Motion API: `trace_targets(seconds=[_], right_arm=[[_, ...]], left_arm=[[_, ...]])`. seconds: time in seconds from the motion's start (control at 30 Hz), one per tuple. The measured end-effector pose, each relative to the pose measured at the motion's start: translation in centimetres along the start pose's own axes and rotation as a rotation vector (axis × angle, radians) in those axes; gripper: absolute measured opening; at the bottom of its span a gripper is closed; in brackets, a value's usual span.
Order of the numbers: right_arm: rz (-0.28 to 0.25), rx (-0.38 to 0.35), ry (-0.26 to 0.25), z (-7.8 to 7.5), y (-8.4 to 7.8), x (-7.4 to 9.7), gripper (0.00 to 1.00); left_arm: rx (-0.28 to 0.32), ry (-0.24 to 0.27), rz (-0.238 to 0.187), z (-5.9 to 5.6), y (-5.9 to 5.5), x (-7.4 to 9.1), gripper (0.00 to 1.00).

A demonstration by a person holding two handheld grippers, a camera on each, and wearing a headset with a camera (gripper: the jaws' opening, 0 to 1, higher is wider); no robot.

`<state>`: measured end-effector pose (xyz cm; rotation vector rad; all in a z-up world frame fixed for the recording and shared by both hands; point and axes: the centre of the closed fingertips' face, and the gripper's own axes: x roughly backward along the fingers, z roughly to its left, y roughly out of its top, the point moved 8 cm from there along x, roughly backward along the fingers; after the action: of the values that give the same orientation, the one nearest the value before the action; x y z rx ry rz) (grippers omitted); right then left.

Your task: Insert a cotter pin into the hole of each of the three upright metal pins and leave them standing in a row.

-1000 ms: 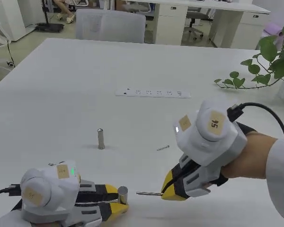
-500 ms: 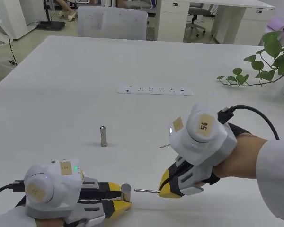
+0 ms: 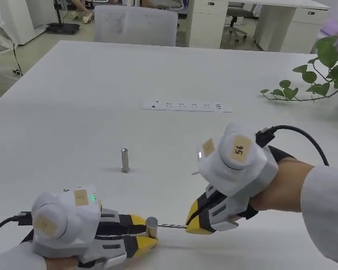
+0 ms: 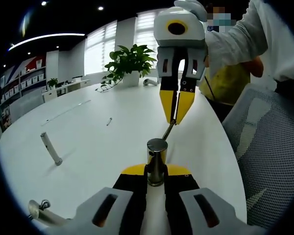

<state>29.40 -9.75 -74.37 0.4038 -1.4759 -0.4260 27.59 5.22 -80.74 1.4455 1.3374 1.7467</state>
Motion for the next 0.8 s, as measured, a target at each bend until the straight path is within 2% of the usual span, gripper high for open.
trace_targets(seconds=[0.4, 0.8], right_arm=[[0.006, 0.037, -0.012, 0.13, 0.56, -0.64, 0.03], [0.024, 0.062, -0.030, 0.34, 0.75, -0.48, 0.03]], left_arm=[[0.005, 0.000, -0.002, 0.00, -0.04, -0.05, 0.11], [0.010, 0.001, -0.001, 0.06, -0.04, -0.11, 0.10]])
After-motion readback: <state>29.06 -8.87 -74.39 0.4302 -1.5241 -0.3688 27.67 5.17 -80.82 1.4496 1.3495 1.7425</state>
